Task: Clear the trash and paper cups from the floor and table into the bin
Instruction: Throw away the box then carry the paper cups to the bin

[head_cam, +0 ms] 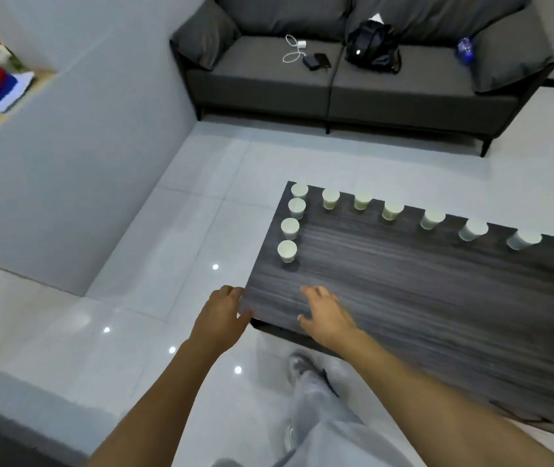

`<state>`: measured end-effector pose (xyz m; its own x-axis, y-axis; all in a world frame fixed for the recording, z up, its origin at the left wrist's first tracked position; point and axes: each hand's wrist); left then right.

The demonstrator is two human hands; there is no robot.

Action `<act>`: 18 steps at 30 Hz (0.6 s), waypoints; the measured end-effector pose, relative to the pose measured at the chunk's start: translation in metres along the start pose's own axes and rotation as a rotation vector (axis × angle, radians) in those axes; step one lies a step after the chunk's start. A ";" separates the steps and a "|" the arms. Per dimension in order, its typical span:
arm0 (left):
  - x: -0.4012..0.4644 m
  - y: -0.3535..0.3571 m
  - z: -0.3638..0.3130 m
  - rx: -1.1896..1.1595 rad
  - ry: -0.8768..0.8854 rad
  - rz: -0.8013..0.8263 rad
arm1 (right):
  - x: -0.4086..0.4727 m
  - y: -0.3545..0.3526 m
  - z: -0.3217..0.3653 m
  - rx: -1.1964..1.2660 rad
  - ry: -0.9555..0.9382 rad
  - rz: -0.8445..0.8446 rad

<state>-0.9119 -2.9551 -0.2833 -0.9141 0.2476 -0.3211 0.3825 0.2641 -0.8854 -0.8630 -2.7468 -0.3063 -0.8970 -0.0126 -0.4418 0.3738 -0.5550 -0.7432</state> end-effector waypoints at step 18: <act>0.282 -0.052 -0.007 0.261 0.306 0.355 | 0.225 -0.041 0.008 0.250 0.371 -0.053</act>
<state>-1.1888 -2.8922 -0.3254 -0.6390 0.5501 -0.5377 0.5790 -0.1161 -0.8070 -1.0825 -2.7336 -0.3712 -0.7511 0.2949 -0.5906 0.2204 -0.7313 -0.6454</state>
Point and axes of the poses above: each hand's wrist, its own x-axis towards the middle knuckle, its own y-axis out of the palm, z = x × y, and after that the axes turned 4 degrees about -y, right-handed
